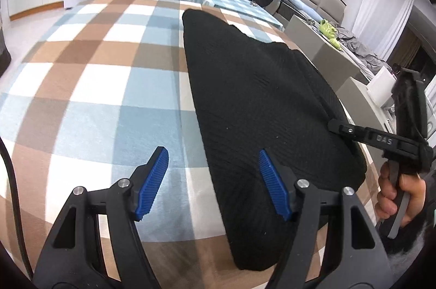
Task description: Fold small clothes
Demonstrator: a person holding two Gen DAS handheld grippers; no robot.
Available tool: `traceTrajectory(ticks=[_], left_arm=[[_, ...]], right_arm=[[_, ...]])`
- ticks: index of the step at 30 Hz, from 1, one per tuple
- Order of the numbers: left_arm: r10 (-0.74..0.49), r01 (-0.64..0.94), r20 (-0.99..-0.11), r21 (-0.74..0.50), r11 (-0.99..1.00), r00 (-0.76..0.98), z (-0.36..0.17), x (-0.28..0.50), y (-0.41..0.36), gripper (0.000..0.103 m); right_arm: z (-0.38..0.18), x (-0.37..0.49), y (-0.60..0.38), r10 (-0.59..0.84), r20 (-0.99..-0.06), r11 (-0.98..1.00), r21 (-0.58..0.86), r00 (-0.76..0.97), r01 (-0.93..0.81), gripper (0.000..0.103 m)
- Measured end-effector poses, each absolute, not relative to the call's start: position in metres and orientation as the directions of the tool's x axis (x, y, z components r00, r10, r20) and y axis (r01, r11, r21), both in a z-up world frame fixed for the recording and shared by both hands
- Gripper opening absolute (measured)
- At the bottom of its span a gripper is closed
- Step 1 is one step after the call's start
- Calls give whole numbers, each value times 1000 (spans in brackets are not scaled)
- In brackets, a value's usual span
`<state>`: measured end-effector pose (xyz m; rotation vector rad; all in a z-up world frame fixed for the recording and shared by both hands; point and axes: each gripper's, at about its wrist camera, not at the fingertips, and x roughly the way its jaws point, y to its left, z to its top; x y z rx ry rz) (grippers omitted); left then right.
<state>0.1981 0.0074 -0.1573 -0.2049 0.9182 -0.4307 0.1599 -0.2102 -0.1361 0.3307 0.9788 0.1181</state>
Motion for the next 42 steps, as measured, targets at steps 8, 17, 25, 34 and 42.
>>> traceTrajectory(ticks=[8,17,25,34,42], left_arm=[[-465,261,-738,-385,885,489,-170,229,-16,61],[-434,254,-728,-352,901,530,-168,235,-18,8],[-388,201,-733,-334,921,559,-165,222,26,8],[-326,115,-731,-324,939,599,-158,208,74,19],[-309,91,-711,-328,940,632,-145,204,84,37]], right_arm=[[-137,140,-215,232,-796,946,318,560,60,28],[-150,136,-214,323,-770,908,416,551,49,28],[-150,142,-175,419,-780,896,439,465,-71,28],[-124,130,-223,240,-780,935,345,578,78,29],[-140,131,-201,268,-794,944,330,546,15,11]])
